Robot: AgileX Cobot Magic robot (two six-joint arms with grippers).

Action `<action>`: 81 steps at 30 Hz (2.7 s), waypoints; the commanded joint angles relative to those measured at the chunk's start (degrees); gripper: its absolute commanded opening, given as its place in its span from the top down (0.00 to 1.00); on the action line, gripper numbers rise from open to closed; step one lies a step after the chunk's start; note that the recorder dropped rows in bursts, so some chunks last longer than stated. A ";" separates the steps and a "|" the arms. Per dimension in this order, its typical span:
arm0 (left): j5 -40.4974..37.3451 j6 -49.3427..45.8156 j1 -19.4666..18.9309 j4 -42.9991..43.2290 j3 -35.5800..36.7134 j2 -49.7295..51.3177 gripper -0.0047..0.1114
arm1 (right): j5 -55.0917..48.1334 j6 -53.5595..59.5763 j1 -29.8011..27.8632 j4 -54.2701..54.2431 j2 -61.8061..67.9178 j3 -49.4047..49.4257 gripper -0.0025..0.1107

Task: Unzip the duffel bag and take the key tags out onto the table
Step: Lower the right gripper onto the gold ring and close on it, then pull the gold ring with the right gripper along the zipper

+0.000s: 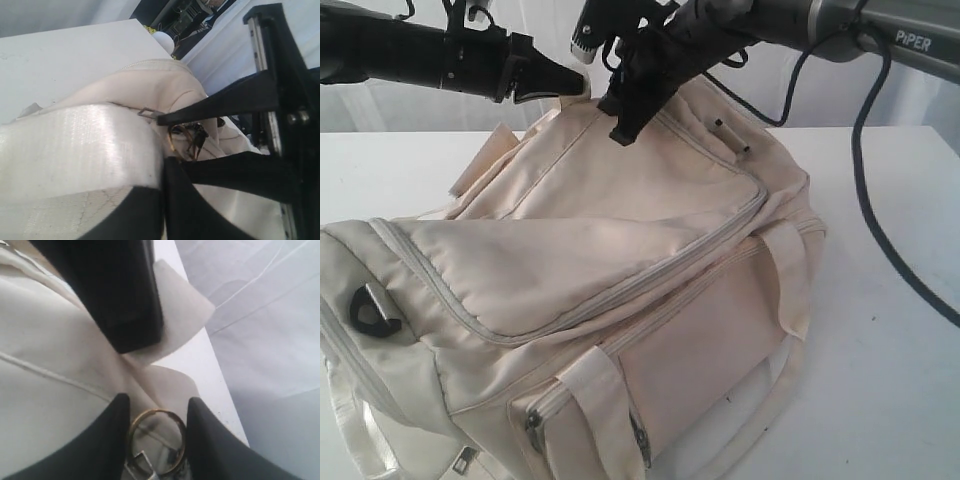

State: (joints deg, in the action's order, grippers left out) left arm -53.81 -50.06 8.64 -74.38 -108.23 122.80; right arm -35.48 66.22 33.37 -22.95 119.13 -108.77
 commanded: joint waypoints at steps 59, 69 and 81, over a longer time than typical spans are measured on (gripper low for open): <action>-1.37 3.52 0.06 0.39 -0.51 -2.15 0.96 | -4.71 -17.60 -0.71 6.67 -0.46 0.11 0.53; -1.27 3.35 0.06 0.39 -0.51 -2.15 0.96 | -5.30 -19.08 -0.71 6.30 -0.61 0.11 0.88; 2.39 3.75 0.06 1.23 -0.51 -2.15 0.96 | -13.42 -19.08 -0.71 8.93 -4.11 0.11 0.98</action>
State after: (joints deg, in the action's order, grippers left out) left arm -50.40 -46.82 8.72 -70.66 -108.23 122.34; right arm -44.90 47.57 32.91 -14.85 116.24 -108.69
